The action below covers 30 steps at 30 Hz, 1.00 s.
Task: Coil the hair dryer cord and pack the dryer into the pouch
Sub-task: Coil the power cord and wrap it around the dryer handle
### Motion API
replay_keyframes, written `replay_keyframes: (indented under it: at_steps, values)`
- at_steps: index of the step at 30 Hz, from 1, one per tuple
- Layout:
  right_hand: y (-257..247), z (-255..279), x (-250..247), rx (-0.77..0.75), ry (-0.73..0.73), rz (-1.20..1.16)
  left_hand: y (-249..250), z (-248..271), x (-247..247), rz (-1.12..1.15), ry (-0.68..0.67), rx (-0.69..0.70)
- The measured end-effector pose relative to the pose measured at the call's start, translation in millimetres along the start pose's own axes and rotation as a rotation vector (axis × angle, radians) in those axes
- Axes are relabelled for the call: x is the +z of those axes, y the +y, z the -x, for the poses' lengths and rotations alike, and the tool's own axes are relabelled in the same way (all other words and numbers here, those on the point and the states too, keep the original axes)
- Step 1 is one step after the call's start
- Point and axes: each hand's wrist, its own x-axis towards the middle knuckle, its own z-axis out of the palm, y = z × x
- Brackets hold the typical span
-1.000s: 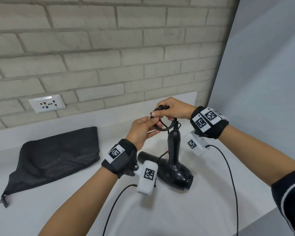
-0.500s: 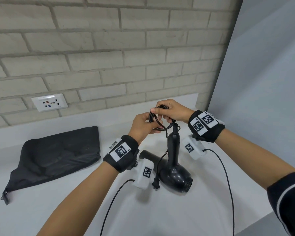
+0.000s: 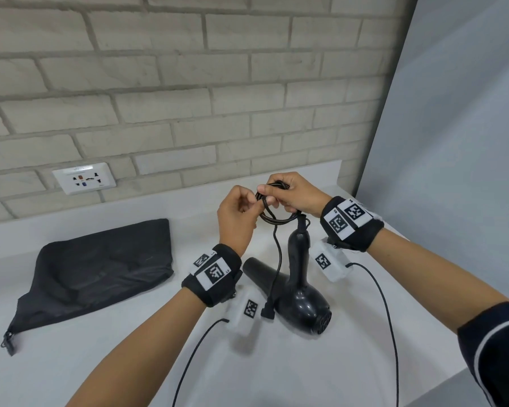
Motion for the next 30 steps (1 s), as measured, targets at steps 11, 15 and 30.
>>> replay_keyframes:
  at_steps: [11, 15, 30]
  values:
    - [-1, 8, 3, -0.099, 0.087, 0.078, 12, 9, -5, 0.266, -0.107, -0.402]
    - [-2, 6, 7, -0.123, 0.110, 0.085, 17, 10, -5, 0.186, -0.098, -0.362]
    - [16, -4, -1, -0.156, 0.128, 0.118, 30, 2, -27, 0.171, -0.358, -0.416]
